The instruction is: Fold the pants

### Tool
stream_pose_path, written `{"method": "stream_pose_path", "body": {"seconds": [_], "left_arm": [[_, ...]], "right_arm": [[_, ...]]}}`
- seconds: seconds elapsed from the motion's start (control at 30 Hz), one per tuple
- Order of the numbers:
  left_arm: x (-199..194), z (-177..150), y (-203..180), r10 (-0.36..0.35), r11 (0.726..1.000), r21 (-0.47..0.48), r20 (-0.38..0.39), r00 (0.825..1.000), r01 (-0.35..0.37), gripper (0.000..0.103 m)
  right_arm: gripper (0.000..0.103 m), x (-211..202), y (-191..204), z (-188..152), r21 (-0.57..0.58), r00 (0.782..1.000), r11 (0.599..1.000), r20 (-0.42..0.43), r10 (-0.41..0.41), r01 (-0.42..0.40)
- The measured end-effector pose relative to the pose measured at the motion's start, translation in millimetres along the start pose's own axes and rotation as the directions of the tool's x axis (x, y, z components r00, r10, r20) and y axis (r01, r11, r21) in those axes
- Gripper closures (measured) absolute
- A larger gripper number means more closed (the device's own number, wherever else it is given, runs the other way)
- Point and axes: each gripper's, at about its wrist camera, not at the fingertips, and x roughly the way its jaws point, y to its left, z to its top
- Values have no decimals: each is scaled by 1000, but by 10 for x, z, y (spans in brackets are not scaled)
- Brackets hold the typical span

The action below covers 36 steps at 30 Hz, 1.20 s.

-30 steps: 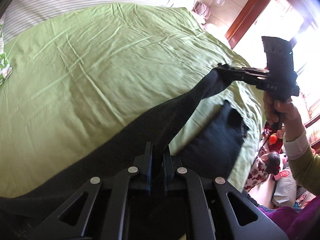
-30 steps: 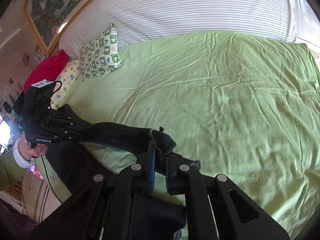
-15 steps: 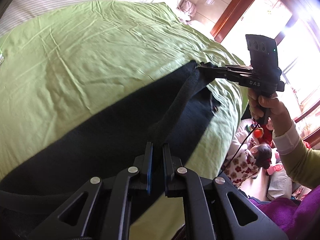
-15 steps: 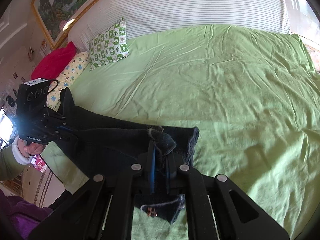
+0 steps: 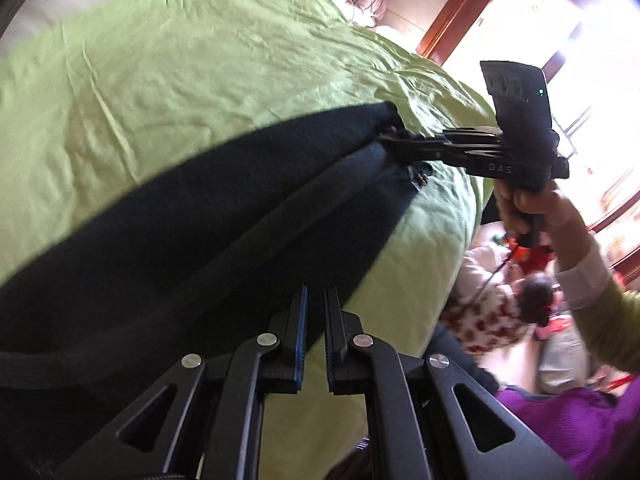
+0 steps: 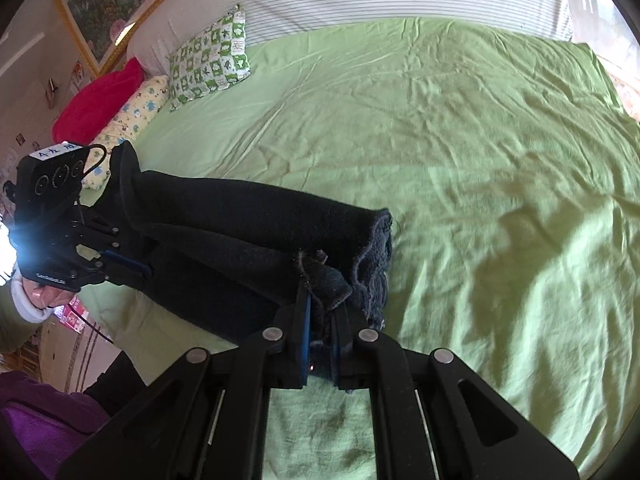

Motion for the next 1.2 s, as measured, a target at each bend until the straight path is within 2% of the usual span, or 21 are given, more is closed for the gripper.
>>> {"method": "stream_pose_path", "body": {"seconds": [0.1,0.17,0.23,0.3,0.33,0.4,0.5,0.53,0.57,0.63,0.67,0.73,0.8,0.83,0.9,1.07,1.2], "left_arm": [[-104,23,-73,81,995,56,50,995,-84,86],[-130,50,-106,143,984,100,63,988,-149,68],[-120,69,-106,164,977,130,62,985,-171,63],[-44,96,-83,210,965,152,41,977,-214,61],[29,109,-53,252,954,161,27,967,-252,62],[96,128,14,279,948,160,2,960,-276,66],[-15,130,-1,290,940,177,29,957,-291,67],[-59,136,-12,283,940,187,43,958,-286,65],[-84,135,-28,285,936,199,49,957,-289,59],[-56,149,-36,322,916,237,47,946,-324,49],[2,148,-4,355,898,266,29,935,-349,50],[98,140,74,346,900,292,-31,938,-323,51],[194,115,147,328,914,285,-99,940,-289,88],[258,96,179,331,918,279,-145,932,-283,96],[237,76,127,337,912,291,-131,932,-289,97],[129,35,-32,273,935,262,-99,957,-239,98],[221,-47,38,246,956,188,-88,965,-226,96]], "right_arm": [[95,-42,-17,-47,13,1000,1000,10,6,-6],[95,-58,-9,-49,12,1000,1000,10,3,-4],[95,-68,24,-38,-1,1000,1000,5,-2,2],[95,-95,43,-28,-9,1000,1000,4,-1,1],[95,-106,51,-27,-12,1000,1000,5,-1,1],[95,-123,71,-26,-19,1000,1000,1,-1,1],[95,-136,94,-26,-26,1000,1000,0,-3,3],[95,-141,100,-30,-27,1000,1000,-1,-4,4],[95,-145,105,-32,-26,1000,1000,-1,-3,3],[95,-150,119,-43,-28,1000,1000,-2,-1,1],[95,-150,125,-47,-32,1000,999,-4,-2,2],[95,-145,132,-47,-38,1000,999,-8,-5,5],[95,-156,129,-48,-37,1000,999,-5,-2,2],[95,-162,128,-45,-38,1000,999,-2,-5,5],[95,-186,134,-30,-37,1000,999,10,-8,8],[95,-267,155,5,-62,998,996,32,-61,63],[94,-112,83,-84,-54,993,992,-27,-112,111]]}}
